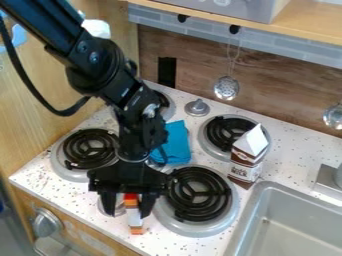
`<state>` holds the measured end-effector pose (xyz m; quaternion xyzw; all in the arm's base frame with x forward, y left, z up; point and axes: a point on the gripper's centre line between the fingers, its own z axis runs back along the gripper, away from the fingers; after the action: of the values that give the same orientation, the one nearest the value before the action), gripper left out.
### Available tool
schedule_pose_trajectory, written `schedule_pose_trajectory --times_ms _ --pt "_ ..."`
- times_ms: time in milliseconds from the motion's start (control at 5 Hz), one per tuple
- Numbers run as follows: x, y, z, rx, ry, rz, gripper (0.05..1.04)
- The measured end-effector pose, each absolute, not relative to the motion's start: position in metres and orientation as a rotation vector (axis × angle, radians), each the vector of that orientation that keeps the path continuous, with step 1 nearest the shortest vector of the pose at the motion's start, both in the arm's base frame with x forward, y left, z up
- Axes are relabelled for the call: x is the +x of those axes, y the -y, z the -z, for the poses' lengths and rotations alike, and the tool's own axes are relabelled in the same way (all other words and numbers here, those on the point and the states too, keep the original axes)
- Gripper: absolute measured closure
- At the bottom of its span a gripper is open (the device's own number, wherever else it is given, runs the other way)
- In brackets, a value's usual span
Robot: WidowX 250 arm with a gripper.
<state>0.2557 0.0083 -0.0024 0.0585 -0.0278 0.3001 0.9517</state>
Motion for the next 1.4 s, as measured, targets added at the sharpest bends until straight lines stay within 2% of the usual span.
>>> schedule_pose_trajectory --times_ms 200,600,1000,1200,1400 --pt "0.257 -0.009 0.006 0.107 0.096 -0.638 0.620" --pt "0.253 -0.016 0.004 0.098 0.098 -0.667 0.644" --pt "0.279 -0.029 -0.022 0.079 0.126 -0.808 0.678" --pt "0.294 -0.050 -0.036 0.067 0.153 -0.878 0.677" --pt "0.294 -0.069 -0.029 0.081 0.112 -0.892 0.677"
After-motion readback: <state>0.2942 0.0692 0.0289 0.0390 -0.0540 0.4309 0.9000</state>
